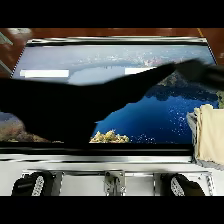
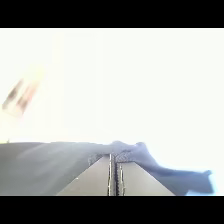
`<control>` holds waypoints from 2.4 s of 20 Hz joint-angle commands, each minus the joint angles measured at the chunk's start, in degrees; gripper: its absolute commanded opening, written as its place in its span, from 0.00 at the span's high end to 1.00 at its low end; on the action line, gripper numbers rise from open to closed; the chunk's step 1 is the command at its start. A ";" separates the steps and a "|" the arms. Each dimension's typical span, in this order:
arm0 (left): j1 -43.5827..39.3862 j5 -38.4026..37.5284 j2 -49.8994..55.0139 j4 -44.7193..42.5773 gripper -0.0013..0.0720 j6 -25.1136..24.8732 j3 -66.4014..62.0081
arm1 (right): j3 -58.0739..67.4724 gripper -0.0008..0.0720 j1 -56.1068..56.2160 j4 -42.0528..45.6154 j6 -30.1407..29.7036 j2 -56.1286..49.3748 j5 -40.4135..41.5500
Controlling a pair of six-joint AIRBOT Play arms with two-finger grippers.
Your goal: Fold the shirts.
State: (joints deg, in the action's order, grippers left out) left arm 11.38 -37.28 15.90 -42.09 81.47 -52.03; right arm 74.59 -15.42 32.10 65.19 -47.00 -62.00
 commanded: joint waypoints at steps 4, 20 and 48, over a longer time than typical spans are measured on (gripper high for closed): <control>0.02 6.34 -0.07 -1.73 0.93 0.02 -25.31 | 16.57 0.90 -10.88 6.97 5.07 14.36 8.39; 0.02 -13.92 8.02 -24.81 0.93 13.00 5.62 | 4.57 0.90 -10.82 28.41 19.12 -4.52 -17.59; 14.38 -39.10 42.12 -18.16 0.14 0.07 20.00 | -3.85 0.25 -9.49 37.31 12.02 -30.69 -15.74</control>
State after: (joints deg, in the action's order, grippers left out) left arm 23.70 -69.91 58.06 -65.04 86.21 -38.39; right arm 73.63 -21.28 68.88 78.46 -78.48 -68.79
